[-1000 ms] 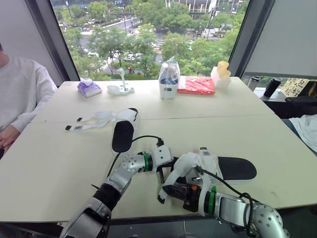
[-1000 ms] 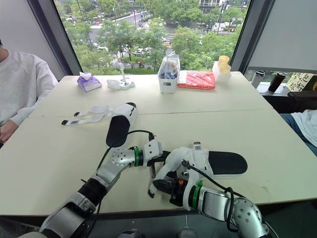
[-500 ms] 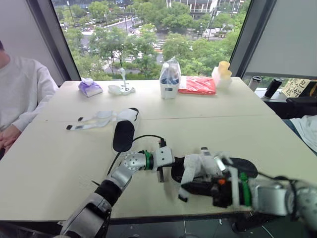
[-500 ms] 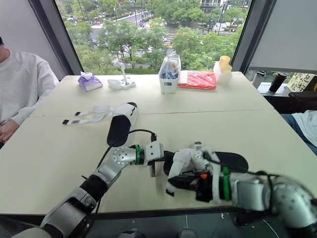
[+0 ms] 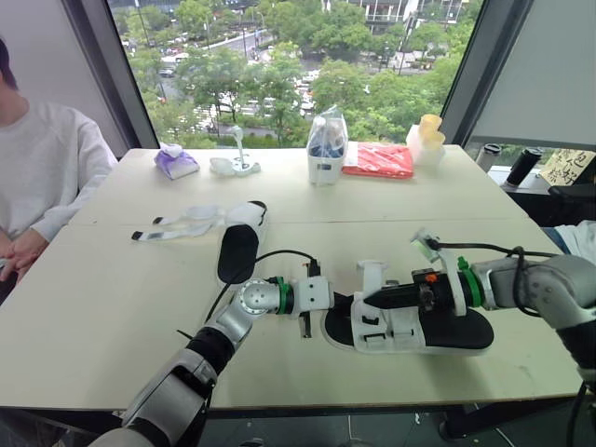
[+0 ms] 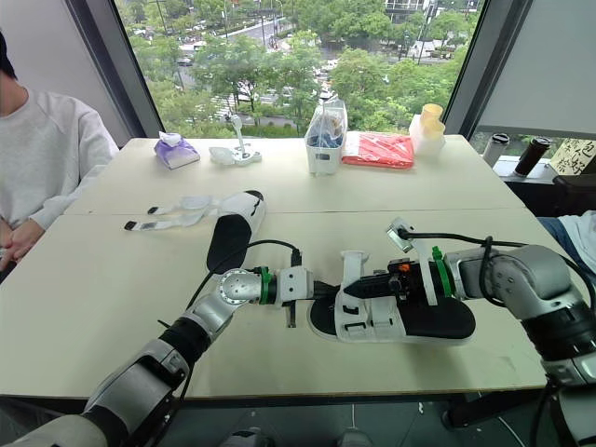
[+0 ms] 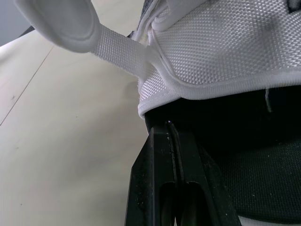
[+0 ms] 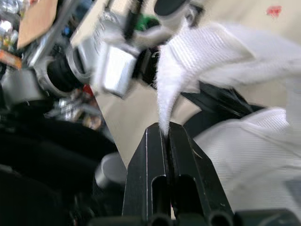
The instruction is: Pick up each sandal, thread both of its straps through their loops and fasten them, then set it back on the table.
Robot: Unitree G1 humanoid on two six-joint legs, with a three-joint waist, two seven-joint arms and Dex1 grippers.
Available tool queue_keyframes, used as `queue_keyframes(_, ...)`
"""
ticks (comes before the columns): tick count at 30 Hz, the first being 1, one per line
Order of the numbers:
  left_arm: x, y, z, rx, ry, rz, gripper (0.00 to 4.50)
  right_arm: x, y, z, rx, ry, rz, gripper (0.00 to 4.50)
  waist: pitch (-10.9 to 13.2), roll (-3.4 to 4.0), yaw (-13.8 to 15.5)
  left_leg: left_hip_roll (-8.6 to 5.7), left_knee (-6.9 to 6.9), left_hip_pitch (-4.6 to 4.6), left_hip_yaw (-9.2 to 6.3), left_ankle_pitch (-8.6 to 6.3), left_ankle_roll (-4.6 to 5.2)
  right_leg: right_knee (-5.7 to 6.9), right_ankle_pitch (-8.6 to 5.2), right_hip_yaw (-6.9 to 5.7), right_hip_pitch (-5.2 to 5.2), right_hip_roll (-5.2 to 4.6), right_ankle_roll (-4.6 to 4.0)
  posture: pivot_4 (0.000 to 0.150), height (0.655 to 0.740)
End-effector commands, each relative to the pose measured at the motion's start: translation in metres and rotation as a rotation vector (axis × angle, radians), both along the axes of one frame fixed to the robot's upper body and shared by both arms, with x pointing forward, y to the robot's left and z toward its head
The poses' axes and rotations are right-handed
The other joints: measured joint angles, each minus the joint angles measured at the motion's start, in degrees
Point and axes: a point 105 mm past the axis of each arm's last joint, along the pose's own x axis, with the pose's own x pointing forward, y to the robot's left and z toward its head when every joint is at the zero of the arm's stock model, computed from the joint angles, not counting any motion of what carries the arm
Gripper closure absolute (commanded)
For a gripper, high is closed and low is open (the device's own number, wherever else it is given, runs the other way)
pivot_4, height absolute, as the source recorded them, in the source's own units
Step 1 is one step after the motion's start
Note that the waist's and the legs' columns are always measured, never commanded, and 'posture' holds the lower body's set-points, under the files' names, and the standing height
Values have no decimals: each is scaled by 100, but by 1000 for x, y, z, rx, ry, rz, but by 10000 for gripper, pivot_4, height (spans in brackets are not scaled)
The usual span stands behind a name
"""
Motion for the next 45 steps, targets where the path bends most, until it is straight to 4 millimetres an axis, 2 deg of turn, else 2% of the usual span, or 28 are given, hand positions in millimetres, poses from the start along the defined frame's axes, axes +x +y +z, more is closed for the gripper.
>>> queue_keyframes(1, 3, 32, -48, 138, 128, 131, 45000, 1, -5, 9, -4, 7, 74, 44893, 0, 2, -3, 0, -1, 0, 0, 0, 0, 0, 0, 0, 0, 0, 1, 1500, 7400)
queue_keyframes(4, 0, 32, -50, 130, 135, 140, 45000, 7, -9, 1, -54, 14, 92, 44893, 1, 1, -7, 0, -1, 1, -2, -1, -1, 2, -7, -1, 0, 1, 14, 1500, 7400)
queue_keyframes(9, -2, 33, -51, 119, 142, 155, 45000, 7, -7, -9, -81, 42, 150, 44893, 0, 10, -13, -1, -4, 0, -1, -1, -2, 3, -2, 0, -7, 0, 10, 1500, 7400)
queue_keyframes(12, -3, 34, -52, 120, 148, 163, 45000, 14, -5, -15, -89, 23, 141, 44893, 0, 9, -10, -1, -4, 0, -2, -1, -3, 5, 1, -1, -6, 2, 8, 1500, 7400)
queue_keyframes(20, -6, 39, -56, 130, 156, 179, 45000, 11, 2, -14, -60, 87, 157, 44893, -1, 11, -9, -2, -6, 0, -3, 0, -3, 5, 1, -1, -7, 1, 9, 1500, 7400)
queue_keyframes(32, -8, 37, -59, 138, 162, 174, 45000, 13, 7, -1, 48, 154, 73, 44893, -1, 12, -6, -2, -6, 0, -3, 0, -4, 6, 2, 0, -7, 0, 8, 1500, 7400)
queue_keyframes(45, -9, 37, -62, 147, 169, 175, 45000, -2, 4, -32, -42, 183, 73, 44893, -7, 11, 0, -4, -5, 1, -3, 0, -3, 6, 1, -1, -4, 0, 10, 1500, 7400)
